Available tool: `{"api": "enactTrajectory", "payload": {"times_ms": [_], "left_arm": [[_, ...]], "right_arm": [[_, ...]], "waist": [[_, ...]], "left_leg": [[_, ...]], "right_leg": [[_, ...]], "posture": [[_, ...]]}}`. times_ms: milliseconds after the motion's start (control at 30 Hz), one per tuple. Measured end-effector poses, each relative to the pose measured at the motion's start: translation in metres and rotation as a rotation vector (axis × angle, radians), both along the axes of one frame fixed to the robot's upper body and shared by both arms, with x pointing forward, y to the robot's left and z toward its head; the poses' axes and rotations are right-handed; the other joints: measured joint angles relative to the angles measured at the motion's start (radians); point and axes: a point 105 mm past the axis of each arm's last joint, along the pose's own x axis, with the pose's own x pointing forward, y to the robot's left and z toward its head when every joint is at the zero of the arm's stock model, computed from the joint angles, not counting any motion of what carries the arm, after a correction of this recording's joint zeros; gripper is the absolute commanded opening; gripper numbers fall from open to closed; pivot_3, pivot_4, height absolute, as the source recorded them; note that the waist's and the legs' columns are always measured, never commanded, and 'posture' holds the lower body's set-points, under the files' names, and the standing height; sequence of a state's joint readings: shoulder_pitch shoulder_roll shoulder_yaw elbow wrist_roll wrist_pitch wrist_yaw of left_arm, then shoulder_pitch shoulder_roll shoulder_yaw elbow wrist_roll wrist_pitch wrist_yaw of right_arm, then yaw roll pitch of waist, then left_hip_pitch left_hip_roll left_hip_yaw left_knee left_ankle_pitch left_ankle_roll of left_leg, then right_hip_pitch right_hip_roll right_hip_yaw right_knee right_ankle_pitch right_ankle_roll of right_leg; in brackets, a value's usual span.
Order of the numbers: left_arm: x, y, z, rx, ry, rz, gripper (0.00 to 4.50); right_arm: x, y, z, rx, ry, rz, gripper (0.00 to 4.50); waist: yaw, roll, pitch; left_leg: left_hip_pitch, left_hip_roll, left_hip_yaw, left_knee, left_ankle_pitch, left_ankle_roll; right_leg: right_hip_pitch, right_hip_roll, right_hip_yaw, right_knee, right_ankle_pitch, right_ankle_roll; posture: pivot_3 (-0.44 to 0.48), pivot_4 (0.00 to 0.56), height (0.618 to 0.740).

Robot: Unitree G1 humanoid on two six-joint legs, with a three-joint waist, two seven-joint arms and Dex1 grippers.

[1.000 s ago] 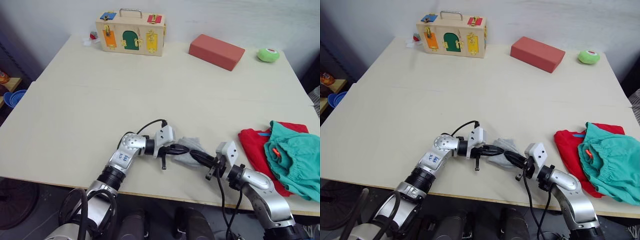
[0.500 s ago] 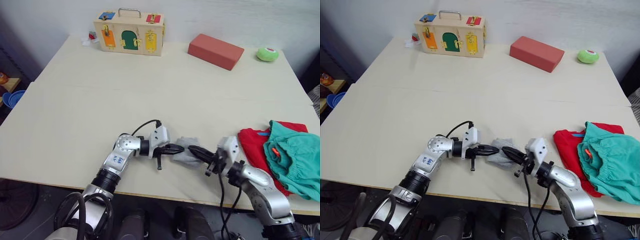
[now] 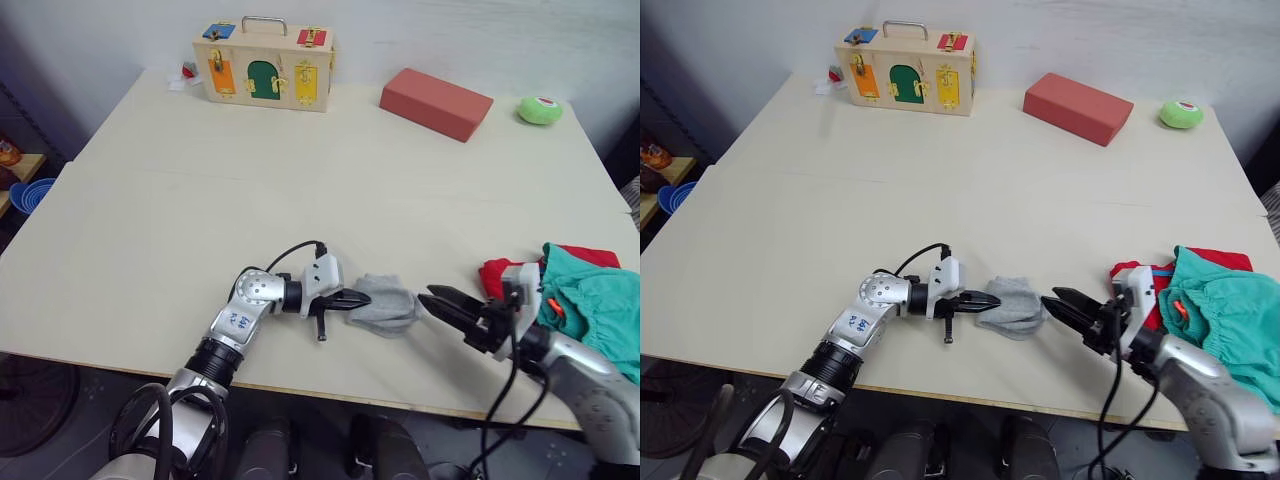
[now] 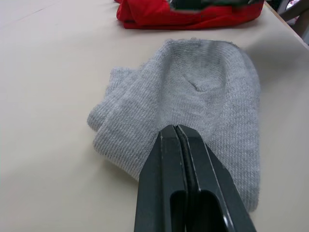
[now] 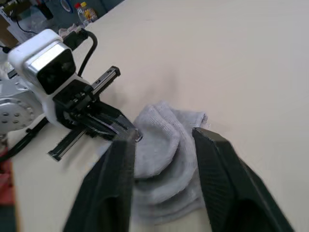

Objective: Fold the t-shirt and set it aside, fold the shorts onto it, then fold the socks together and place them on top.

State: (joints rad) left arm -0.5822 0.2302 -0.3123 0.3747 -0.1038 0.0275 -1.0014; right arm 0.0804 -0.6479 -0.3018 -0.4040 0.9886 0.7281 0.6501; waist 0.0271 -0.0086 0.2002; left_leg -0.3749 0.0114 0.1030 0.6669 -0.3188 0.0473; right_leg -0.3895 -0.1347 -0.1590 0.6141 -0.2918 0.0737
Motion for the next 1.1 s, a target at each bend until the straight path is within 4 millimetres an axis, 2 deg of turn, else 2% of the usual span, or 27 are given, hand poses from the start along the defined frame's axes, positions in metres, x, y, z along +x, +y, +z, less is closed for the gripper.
{"api": "enactTrajectory", "payload": {"times_ms": [33, 100, 167, 367, 433, 567, 700, 900, 1000, 1100], "left_arm": [[0.0, 0.0, 0.0, -0.001, -0.003, 0.001, 0.0], [0.0, -0.001, 0.0, -0.004, -0.005, -0.002, 0.0], [0.001, 0.001, -0.002, -0.001, 0.0, 0.0, 0.0], [0.001, 0.003, -0.002, 0.002, -0.005, -0.003, 0.0], [0.001, 0.004, -0.002, 0.003, -0.005, -0.003, 0.0], [0.002, 0.005, -0.002, 0.004, -0.004, -0.002, 0.0], [0.002, 0.005, -0.002, 0.004, -0.002, 0.0, 0.0], [0.002, 0.006, -0.002, 0.005, 0.0, 0.002, 0.0], [0.002, 0.006, -0.002, 0.005, 0.003, 0.003, 0.0], [0.002, 0.006, -0.002, 0.004, 0.003, 0.004, 0.0]], "right_arm": [[-0.003, -0.003, -0.005, -0.001, 0.07, -0.003, 3.06], [-0.021, -0.019, -0.028, -0.102, 0.347, -0.004, 3.76], [-0.026, -0.029, -0.031, -0.046, 0.477, -0.041, 4.46], [-0.021, -0.019, -0.03, 0.194, 0.653, -0.091, 4.46], [-0.018, -0.005, -0.03, 0.267, 0.694, -0.075, 4.46], [-0.001, 0.024, -0.031, 0.425, 0.718, -0.055, 4.46], [0.014, 0.037, -0.027, 0.449, 0.719, -0.061, 4.46], [0.023, 0.044, -0.026, 0.445, 0.732, -0.064, 4.46], [0.026, 0.046, -0.027, 0.441, 0.731, -0.074, 3.82], [0.029, 0.046, -0.032, 0.441, 0.737, -0.092, 2.78]], "waist": [[0.0, 0.0, 0.0], [0.005, 0.003, -0.001], [0.005, -0.001, -0.003], [-0.001, -0.002, -0.003], [-0.003, -0.002, -0.003], [-0.004, -0.002, -0.004], [-0.004, -0.002, -0.004], [-0.006, -0.002, -0.004], [-0.006, -0.002, -0.004], [-0.006, -0.002, -0.004]], "left_leg": [[0.0, 0.0, 0.0, 0.0, 0.0, 0.0], [-0.001, -0.001, 0.0, 0.0, 0.0, 0.0], [-0.001, 0.0, 0.0, 0.0, 0.0, 0.0], [0.001, 0.0, 0.0, -0.001, -0.002, 0.004], [0.001, 0.001, 0.0, -0.001, -0.002, 0.003], [0.0, 0.001, 0.001, -0.001, 0.0, 0.0], [0.0, 0.001, 0.001, -0.001, 0.0, 0.0], [0.0, 0.001, 0.001, -0.001, -0.001, 0.0], [0.0, 0.001, 0.001, -0.001, -0.001, 0.001], [-0.001, 0.001, 0.001, -0.001, -0.001, 0.001]], "right_leg": [[0.0, 0.0, 0.0, 0.0, 0.0, 0.0], [0.0, -0.002, 0.0, -0.001, 0.0, 0.0], [0.001, -0.001, -0.001, -0.003, 0.0, 0.0], [0.002, -0.001, -0.002, -0.003, 0.001, 0.0], [0.002, 0.0, -0.002, -0.004, 0.001, 0.0], [0.002, 0.001, -0.001, -0.003, 0.001, 0.001], [0.001, 0.001, 0.0, -0.003, 0.001, 0.001], [0.0, 0.001, 0.0, -0.003, 0.001, 0.001], [0.0, 0.001, 0.0, -0.003, 0.001, 0.001], [0.0, 0.001, 0.0, -0.003, 0.001, 0.001]], "posture": [[0.0, 0.15, 0.74], [0.0, 0.15, 0.74], [0.0, 0.15, 0.74], [0.0, 0.15, 0.74], [0.0, 0.15, 0.74], [0.0, 0.15, 0.74], [0.0, 0.15, 0.74], [0.0, 0.15, 0.74], [0.0, 0.15, 0.74], [0.0, 0.15, 0.74]]}}
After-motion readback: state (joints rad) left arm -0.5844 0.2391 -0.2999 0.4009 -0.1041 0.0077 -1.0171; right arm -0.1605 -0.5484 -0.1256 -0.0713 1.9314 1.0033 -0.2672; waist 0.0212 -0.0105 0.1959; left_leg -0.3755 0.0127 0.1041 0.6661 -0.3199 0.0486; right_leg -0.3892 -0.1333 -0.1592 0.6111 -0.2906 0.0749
